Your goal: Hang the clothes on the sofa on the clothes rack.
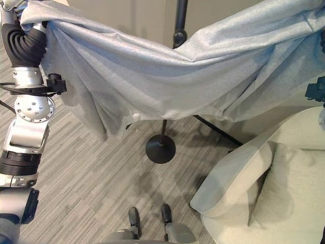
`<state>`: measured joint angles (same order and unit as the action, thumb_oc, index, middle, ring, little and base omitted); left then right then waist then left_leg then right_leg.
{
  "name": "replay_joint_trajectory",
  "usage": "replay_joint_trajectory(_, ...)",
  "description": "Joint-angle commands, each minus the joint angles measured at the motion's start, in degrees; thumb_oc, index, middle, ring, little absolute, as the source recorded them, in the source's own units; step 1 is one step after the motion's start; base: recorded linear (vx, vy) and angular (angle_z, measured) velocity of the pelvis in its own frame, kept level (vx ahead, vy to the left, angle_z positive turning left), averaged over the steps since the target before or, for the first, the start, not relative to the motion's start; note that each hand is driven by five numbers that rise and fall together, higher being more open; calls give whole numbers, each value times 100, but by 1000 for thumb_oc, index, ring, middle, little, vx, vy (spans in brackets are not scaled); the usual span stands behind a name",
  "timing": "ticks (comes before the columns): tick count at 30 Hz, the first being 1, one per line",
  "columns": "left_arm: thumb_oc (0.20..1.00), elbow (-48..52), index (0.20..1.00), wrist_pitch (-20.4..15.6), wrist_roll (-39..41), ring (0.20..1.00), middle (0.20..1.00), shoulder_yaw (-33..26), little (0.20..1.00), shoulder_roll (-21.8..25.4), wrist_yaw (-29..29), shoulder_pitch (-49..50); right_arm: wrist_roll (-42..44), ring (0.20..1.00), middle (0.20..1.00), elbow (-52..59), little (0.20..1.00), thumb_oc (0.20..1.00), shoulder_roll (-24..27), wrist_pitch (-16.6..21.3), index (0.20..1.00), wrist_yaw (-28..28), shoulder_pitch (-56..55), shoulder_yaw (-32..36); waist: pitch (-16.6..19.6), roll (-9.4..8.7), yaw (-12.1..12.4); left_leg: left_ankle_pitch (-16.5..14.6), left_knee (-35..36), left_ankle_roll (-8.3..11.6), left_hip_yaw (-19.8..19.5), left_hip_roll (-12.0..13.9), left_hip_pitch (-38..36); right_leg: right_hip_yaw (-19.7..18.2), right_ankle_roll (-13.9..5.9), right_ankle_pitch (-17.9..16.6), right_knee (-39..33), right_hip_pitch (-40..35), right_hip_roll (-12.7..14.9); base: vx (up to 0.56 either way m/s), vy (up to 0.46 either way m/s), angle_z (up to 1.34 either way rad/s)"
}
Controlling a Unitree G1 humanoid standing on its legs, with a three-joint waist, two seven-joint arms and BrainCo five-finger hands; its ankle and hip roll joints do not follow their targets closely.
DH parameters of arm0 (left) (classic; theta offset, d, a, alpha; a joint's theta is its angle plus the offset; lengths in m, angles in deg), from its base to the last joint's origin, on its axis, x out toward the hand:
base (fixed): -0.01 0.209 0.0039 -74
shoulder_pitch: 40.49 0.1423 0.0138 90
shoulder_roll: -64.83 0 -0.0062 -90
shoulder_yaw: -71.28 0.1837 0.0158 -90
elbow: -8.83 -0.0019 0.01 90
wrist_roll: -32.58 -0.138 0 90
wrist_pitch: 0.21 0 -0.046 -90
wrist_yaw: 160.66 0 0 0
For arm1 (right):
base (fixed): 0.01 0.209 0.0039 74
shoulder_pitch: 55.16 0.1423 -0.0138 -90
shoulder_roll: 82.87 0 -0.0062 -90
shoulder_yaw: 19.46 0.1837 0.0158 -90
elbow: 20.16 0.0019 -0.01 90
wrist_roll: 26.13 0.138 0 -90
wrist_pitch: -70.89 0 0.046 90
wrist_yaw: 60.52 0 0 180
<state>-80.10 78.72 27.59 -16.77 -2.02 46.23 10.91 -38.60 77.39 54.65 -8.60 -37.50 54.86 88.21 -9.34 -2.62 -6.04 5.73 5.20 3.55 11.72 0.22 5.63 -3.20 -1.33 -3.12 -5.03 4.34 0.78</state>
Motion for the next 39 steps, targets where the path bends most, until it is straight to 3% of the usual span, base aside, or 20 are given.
replay_joint_trajectory(1, 200, 42, 200, -250, 29, 200, 200, -138, 200, 138, 217, -327, -109, 200, 200, 72, 200, 200, -56, 6, 200, 255, 55, 291, 707, 39, 204, -720, -20, 119, 344, -15, -345, -150, -864, 300, 150, -104, 60, 73, 46, 0)
replay_joint_trajectory(9, 200, 265, 200, -391, 216, 200, 200, -184, 200, 181, 295, -434, -233, 200, 200, 329, 200, 200, -245, 48, 200, 381, 126, 375, 831, 108, 211, -796, -20, 91, 369, -43, -474, -165, -898, 290, 95, -179, 97, 60, -2, -10)
replay_joint_trajectory(16, 200, -267, 200, -261, 244, 200, 200, 296, 200, 582, 609, -1413, -259, 200, 200, -203, 200, 200, 560, -152, 200, 803, 906, 77, 942, 108, 237, -841, -20, 120, 397, -1, -650, -130, -900, 305, 55, -311, 89, 55, -36, -4)
replay_joint_trajectory(19, 200, -1042, 200, -182, 474, 200, 200, 842, 200, 855, 709, -2215, -79, 200, 200, -1102, 200, 200, 1233, -382, 200, 1012, 1862, -665, 928, 62, 273, -823, -20, 133, 405, 32, -679, -99, -897, 299, 37, -340, 69, 43, -47, 2)
replay_joint_trajectory(23, 200, -1868, 200, 1, 491, 200, 200, 1408, 200, 1209, 696, -2923, 217, 200, 200, -1872, 200, 200, 1546, -472, 200, 1060, 2857, -1582, 931, 39, 297, -791, -20, 142, 422, 56, -661, -71, -908, 305, 31, -333, 52, 31, -28, -1)
replay_joint_trajectory(25, 200, -2513, 200, 69, 588, 200, 200, 1970, 200, 1314, 585, -3498, 450, 200, 200, -2488, 200, 200, 1613, -518, 200, 1060, 3605, -2324, 918, 12, 302, -772, -20, 153, 426, 68, -639, -49, -918, 299, 28, -312, 45, 16, -17, -2)
replay_joint_trajectory(30, 200, -3661, 200, 141, 604, 200, 200, 3115, 200, 1084, 244, -4461, 930, 200, 200, -3886, 200, 200, 1315, -542, 200, 794, 5438, -4378, 798, 32, 206, -677, -20, 185, 426, 93, -501, -14, -941, 250, 26, -176, 26, -18, -28, 6)
replay_joint_trajectory(35, 200, -4516, 200, 260, 280, 200, 200, 3802, 200, 687, 21, -4883, 1308, 200, 200, -4823, 200, 200, 777, -464, 200, 489, 6135, -5370, 656, 70, 139, -586, -20, 207, 418, 124, -278, -19, -949, 173, 21, 36, -10, -56, -34, 1)
replay_joint_trajectory(37, 200, -5220, 200, 302, 278, 200, 200, 4119, 200, 269, -101, -5039, 1552, 200, 200, -5578, 200, 200, 240, -460, 200, 315, 6401, -5805, 463, 40, 108, -471, -20, 231, 388, 157, -28, -30, -959, 71, 23, 297, -43, -113, -46, -4)
replay_joint_trajectory(39, 200, -5428, 200, 325, 210, 200, 200, 4235, 200, 118, -143, -5079, 1663, 200, 200, -5859, 200, 200, -30, -475, 200, 268, 6356, -5827, 372, 38, 106, -420, -20, 237, 379, 173, 90, -36, -970, 22, 14, 418, -66, -90, -40, -3)
